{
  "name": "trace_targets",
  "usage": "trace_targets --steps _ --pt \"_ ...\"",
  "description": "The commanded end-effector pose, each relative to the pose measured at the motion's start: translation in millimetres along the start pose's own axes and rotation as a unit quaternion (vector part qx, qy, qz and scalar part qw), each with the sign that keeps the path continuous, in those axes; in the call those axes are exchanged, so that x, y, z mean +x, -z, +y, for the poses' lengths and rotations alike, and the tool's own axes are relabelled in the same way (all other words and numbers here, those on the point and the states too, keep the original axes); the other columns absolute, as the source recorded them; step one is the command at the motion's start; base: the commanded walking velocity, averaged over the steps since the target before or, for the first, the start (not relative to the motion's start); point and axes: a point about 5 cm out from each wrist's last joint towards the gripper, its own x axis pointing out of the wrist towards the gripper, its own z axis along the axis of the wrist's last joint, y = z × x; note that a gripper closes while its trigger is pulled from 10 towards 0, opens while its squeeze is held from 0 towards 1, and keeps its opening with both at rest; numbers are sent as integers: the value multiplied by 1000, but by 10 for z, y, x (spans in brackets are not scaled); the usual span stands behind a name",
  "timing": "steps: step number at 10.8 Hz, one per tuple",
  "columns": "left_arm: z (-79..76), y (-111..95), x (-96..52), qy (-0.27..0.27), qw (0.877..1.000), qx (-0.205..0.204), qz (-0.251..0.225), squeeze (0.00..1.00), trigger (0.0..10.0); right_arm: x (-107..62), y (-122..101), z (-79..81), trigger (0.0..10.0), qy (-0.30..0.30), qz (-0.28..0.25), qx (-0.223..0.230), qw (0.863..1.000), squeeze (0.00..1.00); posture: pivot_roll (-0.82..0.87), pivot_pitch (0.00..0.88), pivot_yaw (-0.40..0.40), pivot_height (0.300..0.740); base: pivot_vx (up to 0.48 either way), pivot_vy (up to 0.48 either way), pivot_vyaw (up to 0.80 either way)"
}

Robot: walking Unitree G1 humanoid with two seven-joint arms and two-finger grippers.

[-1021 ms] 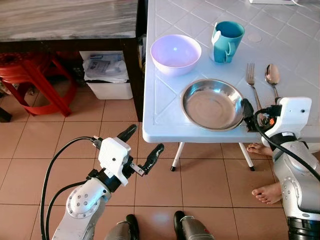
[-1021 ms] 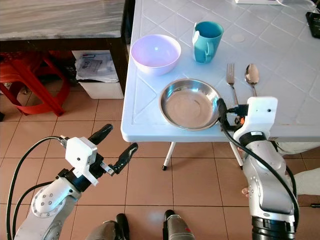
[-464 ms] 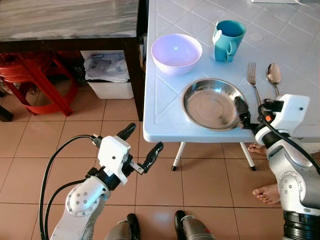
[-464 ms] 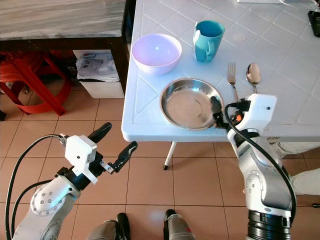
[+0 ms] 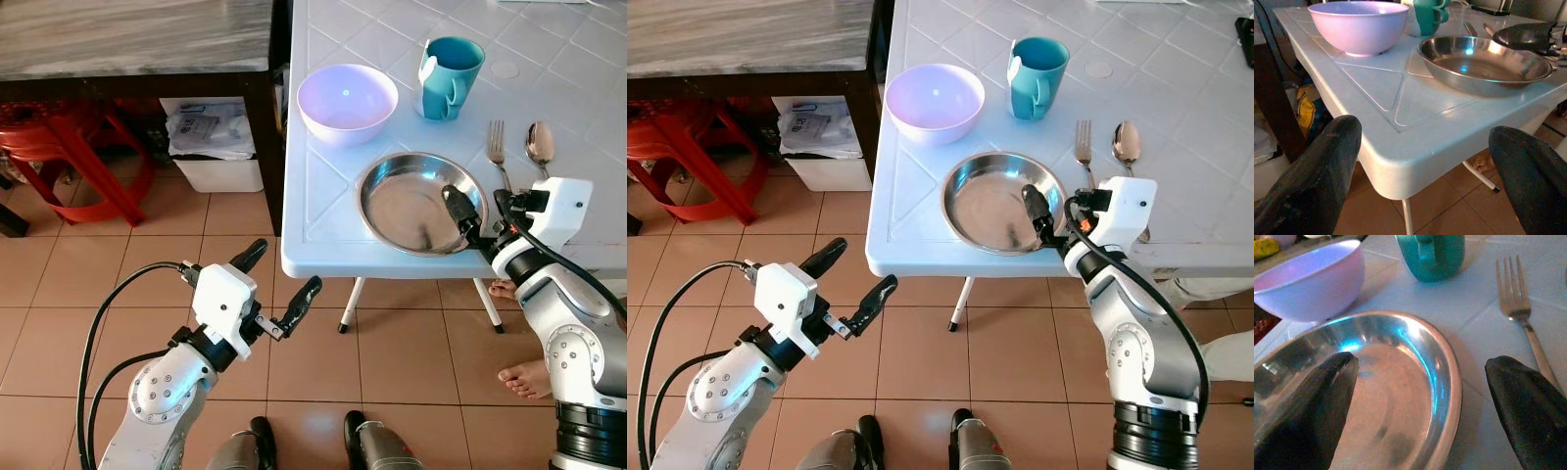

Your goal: Setting the table

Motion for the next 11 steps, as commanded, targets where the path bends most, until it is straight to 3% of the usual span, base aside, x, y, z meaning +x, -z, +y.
trace_targets --steps 1,3,4,11 --pt "-19 -1 -27 1 1000 3 6 0 10000 -29 61 -49 8745 0 16 15 1000 0 -106 328 32 740 0 0 0" --pt "-19 -4 -33 4 1000 4 8 0 10000 -30 122 -29 6706 -27 37 28 999 0 -104 330 35 740 0 0 0" --pt "-19 -2 -42 5 1000 4 10 0 10000 -25 132 -38 0 -29 39 29 998 0 -102 335 37 740 0 0 0" --pt "-20 18 -56 11 1000 3 13 0 10000 5 199 -117 0 -13 53 61 997 0 -99 338 41 740 0 0 0"
